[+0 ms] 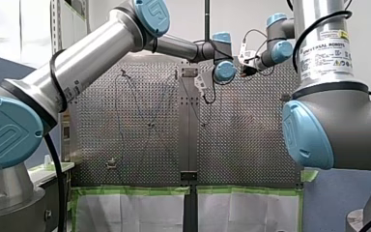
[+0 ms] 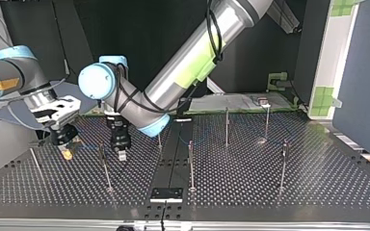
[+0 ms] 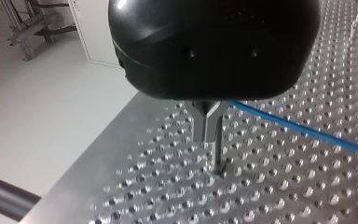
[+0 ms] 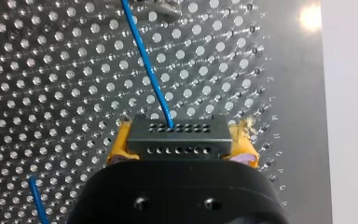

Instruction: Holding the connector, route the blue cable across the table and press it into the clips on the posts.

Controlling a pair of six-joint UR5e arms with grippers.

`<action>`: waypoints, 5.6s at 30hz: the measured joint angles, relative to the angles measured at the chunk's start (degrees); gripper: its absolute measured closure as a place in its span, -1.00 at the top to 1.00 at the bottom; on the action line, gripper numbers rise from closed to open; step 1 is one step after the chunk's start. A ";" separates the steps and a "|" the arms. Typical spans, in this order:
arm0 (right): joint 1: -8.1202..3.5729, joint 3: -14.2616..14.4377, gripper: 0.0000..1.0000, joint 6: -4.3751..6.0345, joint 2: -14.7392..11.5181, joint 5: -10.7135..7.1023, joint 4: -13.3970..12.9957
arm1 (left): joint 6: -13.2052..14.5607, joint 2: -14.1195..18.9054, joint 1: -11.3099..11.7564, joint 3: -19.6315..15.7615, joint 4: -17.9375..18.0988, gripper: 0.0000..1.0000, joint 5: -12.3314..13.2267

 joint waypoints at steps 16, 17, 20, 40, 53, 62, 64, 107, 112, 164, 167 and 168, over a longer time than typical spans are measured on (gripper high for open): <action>-2.13 -2.85 -1.00 0.78 2.49 -1.84 -0.36 | 0.78 -0.43 4.32 -0.44 2.65 -1.00 6.48; -2.34 -3.10 -1.00 0.81 2.71 -2.06 -0.39 | 0.76 -0.44 4.49 -0.80 2.81 -1.00 7.07; -2.98 -3.85 -1.00 0.85 3.52 -2.50 -0.50 | 0.72 -0.43 4.78 -1.91 3.26 -1.00 8.35; -3.77 -4.35 -1.00 0.45 4.27 -3.09 -0.55 | -1.16 -0.38 3.66 -4.43 0.60 1.00 10.07; -3.75 -4.35 -1.00 0.42 4.26 -3.09 -0.49 | -3.31 1.62 1.90 -6.32 -5.25 1.00 9.92; -3.74 -4.35 -1.00 0.42 4.24 -3.12 -0.38 | -2.70 5.39 1.05 -10.10 -3.02 1.00 12.12; -3.68 -4.35 -1.00 0.42 4.22 -3.15 -0.34 | -2.71 6.18 0.84 -10.89 -2.34 1.00 12.59; -3.27 -4.35 -1.00 0.14 3.92 -2.92 -0.31 | -6.52 26.61 -1.27 -32.25 10.89 1.00 11.43; -3.26 -4.35 -1.00 0.09 3.92 -2.92 -0.31 | -8.99 26.15 -1.30 -34.70 13.33 1.00 9.64; -3.05 -4.35 -1.00 0.07 4.14 -2.61 -0.29 | -7.30 26.06 -1.28 -59.51 38.15 1.00 7.09; -2.95 -4.35 -1.00 0.07 4.16 -2.58 -0.28 | -7.30 26.06 -1.28 -60.91 39.55 1.00 7.09; -2.94 -4.35 -1.00 0.07 4.16 -2.58 -0.28 | -7.30 26.06 -1.29 -61.33 39.96 1.00 7.09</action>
